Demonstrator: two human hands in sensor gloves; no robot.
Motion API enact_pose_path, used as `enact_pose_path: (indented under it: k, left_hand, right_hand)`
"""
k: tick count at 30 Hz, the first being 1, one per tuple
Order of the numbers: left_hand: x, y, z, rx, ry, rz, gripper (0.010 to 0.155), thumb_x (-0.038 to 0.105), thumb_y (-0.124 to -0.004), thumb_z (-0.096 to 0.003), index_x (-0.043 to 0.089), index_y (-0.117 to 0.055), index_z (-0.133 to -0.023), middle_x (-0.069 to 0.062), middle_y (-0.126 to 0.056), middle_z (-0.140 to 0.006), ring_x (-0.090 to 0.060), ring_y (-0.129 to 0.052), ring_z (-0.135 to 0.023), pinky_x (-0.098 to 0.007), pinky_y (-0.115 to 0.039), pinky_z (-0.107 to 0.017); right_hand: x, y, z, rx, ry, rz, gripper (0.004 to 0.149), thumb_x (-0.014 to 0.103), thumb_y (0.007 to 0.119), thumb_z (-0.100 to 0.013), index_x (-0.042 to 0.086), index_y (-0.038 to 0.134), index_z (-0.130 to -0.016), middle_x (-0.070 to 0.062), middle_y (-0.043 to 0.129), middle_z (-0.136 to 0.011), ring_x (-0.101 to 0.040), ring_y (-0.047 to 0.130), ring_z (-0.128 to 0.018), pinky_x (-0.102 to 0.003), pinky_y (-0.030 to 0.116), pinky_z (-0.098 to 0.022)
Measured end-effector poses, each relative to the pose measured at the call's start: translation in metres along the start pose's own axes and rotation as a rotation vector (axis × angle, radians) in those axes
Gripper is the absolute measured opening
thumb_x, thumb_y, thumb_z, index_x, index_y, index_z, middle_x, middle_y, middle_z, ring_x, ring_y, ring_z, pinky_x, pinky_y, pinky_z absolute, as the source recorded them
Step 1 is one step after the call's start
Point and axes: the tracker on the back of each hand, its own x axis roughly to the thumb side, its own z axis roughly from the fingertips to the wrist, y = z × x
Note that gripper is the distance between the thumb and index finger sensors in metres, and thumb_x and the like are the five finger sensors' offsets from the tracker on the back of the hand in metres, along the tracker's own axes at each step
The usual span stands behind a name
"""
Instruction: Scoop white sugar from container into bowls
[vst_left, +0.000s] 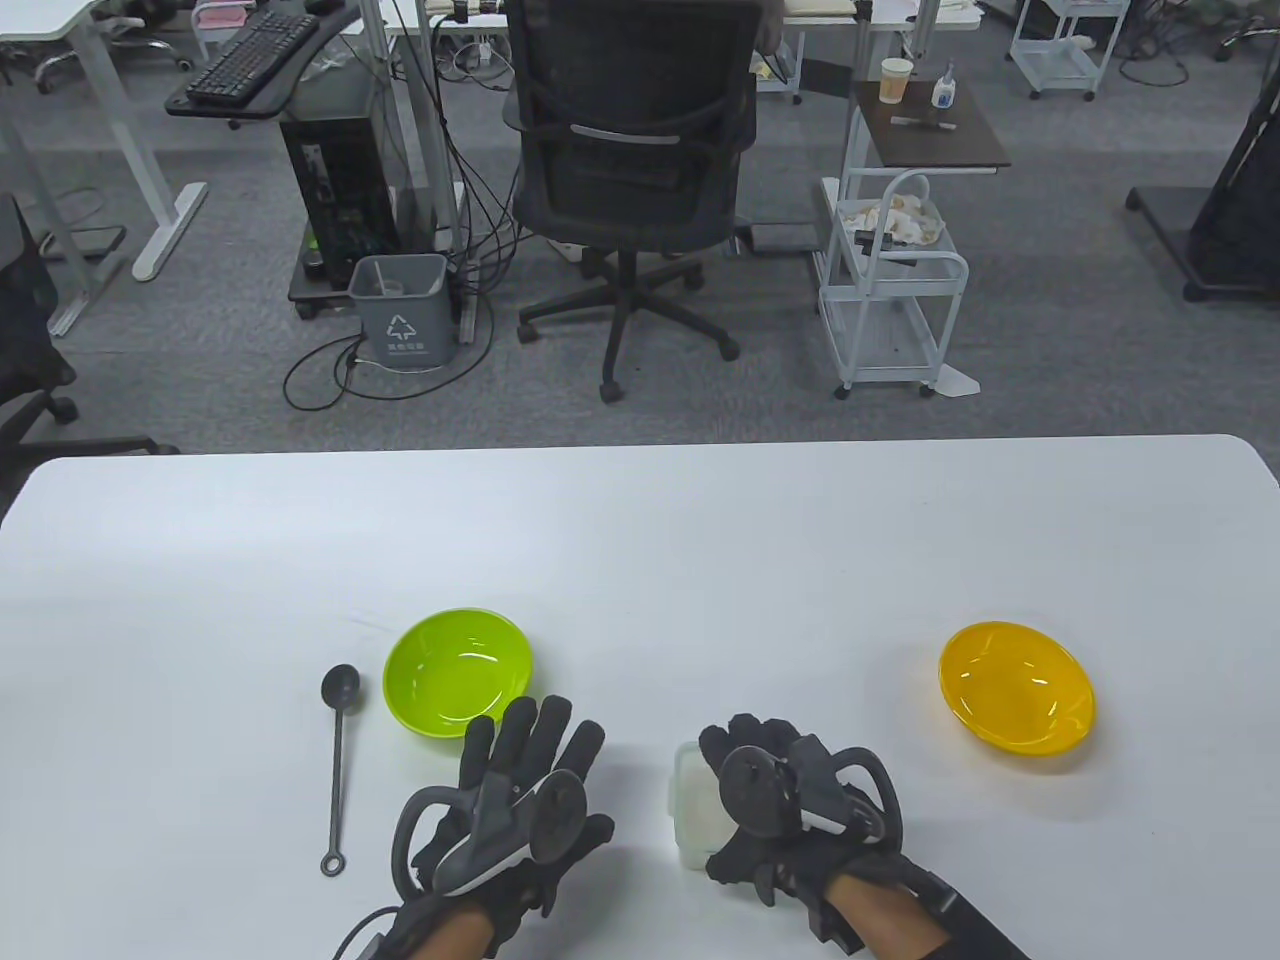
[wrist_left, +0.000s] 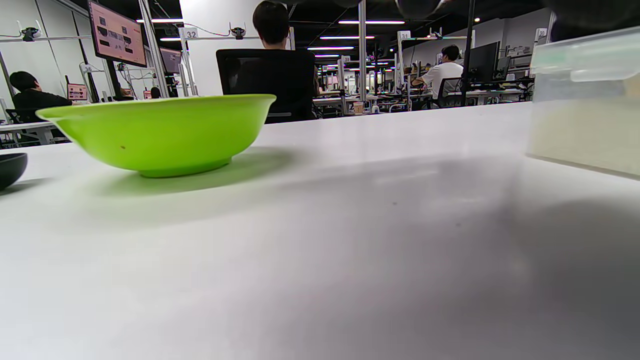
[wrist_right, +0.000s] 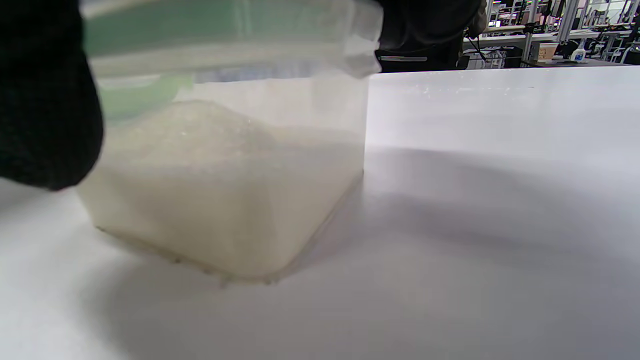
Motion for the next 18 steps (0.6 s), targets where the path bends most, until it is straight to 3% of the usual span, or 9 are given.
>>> enact_pose_path:
  k: [15, 18]
  left_hand:
    - [0.0034, -0.0001, -0.0017, -0.025, 0.004, 0.026, 0.085, 0.077, -0.06, -0.0365, 0.051, -0.031, -0.112, 0.012, -0.018, -0.125, -0.026, -0.026, -0.122, -0.057, -0.018, -0.084]
    - [0.0084, 0.0038, -0.001, -0.047, 0.007, 0.148, 0.084, 0.076, -0.061, -0.0372, 0.051, -0.032, -0.113, 0.01, -0.019, -0.125, -0.027, -0.028, -0.122, -0.058, -0.018, -0.084]
  right_hand:
    - [-0.0015, -0.002, 0.0052, 0.025, -0.012, -0.023, 0.107, 0.066, 0.09, -0.034, 0.026, 0.027, -0.111, -0.018, 0.02, -0.117, -0.048, 0.033, -0.108, -0.06, 0.042, -0.078]
    - [-0.0036, -0.0034, 0.0064, 0.04, -0.023, -0.043, 0.105, 0.067, 0.087, -0.034, 0.027, 0.027, -0.111, -0.019, 0.018, -0.118, -0.048, 0.03, -0.109, -0.06, 0.042, -0.078]
